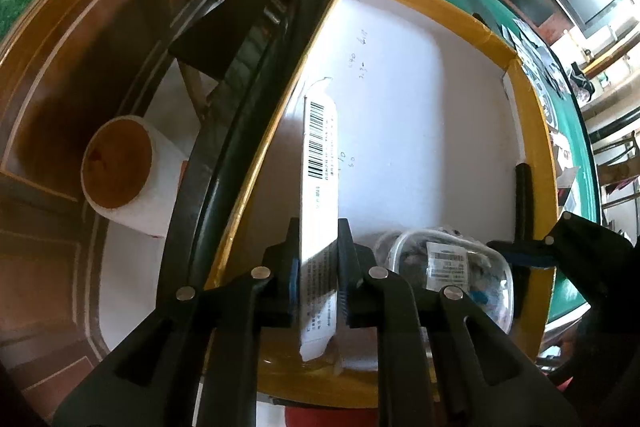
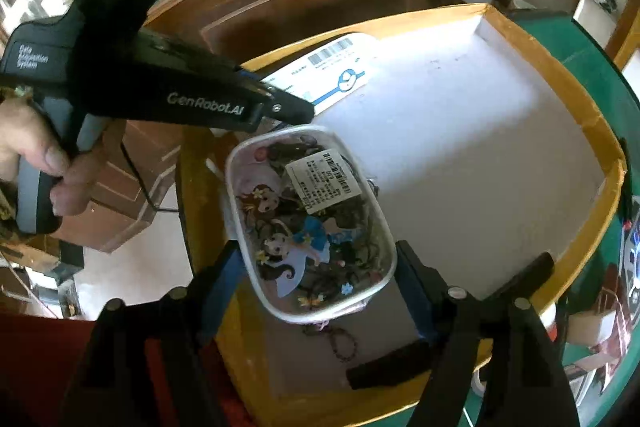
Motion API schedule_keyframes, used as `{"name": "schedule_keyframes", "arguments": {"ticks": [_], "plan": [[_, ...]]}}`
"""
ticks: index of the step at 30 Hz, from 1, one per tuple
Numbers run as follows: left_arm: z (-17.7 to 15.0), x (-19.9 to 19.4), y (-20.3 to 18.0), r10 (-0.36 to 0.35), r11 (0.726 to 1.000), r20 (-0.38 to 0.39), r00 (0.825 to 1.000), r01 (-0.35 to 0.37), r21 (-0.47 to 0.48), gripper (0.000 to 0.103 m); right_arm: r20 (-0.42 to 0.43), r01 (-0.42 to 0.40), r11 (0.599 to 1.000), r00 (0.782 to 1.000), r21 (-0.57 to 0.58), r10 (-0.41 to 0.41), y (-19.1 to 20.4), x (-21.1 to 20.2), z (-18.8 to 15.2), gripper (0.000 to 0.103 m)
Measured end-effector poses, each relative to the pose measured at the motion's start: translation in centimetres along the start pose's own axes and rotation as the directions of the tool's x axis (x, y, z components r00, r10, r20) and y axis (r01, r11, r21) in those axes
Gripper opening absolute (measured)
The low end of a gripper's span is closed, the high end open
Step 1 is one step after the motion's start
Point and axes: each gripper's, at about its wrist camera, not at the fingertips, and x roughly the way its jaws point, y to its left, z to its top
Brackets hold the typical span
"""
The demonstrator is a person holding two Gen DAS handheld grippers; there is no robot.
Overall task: Organize objects
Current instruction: 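Carry the label strip into the tray with the left gripper while the right carries the box, then lower the plastic box into the tray and open the right gripper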
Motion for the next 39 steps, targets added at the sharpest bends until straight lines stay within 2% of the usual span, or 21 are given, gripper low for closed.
{"name": "schedule_keyframes", "arguments": {"ticks": [1, 4, 8, 13, 16, 19, 23, 29, 39], "plan": [[0.0, 0.0, 0.0, -0.005, 1.0, -0.002, 1.0, 0.005, -0.004, 0.015, 0.008, -0.006, 1.0, 1.0, 0.01, 0.006, -0.1, -0.3, -0.1, 0.081], [0.2, -0.1, 0.0, -0.028, 0.999, -0.005, 1.0, 0.028, -0.026, 0.026, 0.037, -0.011, 0.999, 0.999, 0.038, 0.009, -0.5, -1.3, -0.5, 0.083], [0.5, -0.8, -0.4, -0.035, 0.998, 0.018, 0.999, 0.036, -0.058, 0.056, 0.078, -0.006, 0.997, 0.997, 0.074, 0.0, -1.1, -3.0, -0.8, 0.083], [1.0, -1.7, -1.6, -0.043, 0.996, 0.043, 0.998, 0.046, -0.076, 0.066, 0.158, 0.003, 0.99, 0.987, 0.141, -0.025, -2.6, -6.1, -1.3, 0.089], [1.2, -2.3, -2.4, -0.045, 0.996, 0.058, 0.997, 0.049, -0.078, 0.067, 0.204, 0.01, 0.981, 0.978, 0.191, -0.05, -3.7, -8.1, -2.2, 0.103], [1.5, -2.9, -3.3, -0.056, 0.995, 0.072, 0.996, 0.061, -0.08, 0.068, 0.231, 0.026, 0.97, 0.969, 0.24, -0.083, -5.1, -9.7, -3.2, 0.103], [1.9, -3.6, -4.5, -0.092, 0.988, 0.092, 0.992, 0.102, -0.113, 0.08, 0.26, 0.039, 0.946, 0.957, 0.323, -0.128, -7.5, -11.6, -4.7, 0.103], [2.4, -3.7, -7.5, -0.11, 0.984, 0.092, 0.99, 0.121, -0.128, 0.08, 0.264, 0.059, 0.892, 0.944, 0.449, -0.196, -11.8, -13.5, -8.6, 0.103], [2.8, -3.7, -14.4, -0.145, 0.987, 0.081, 0.986, 0.149, -0.054, 0.08, 0.245, 0.076, 0.774, 0.925, 0.629, -0.29, -18.5, -17.0, -17.5, 0.103]]}}
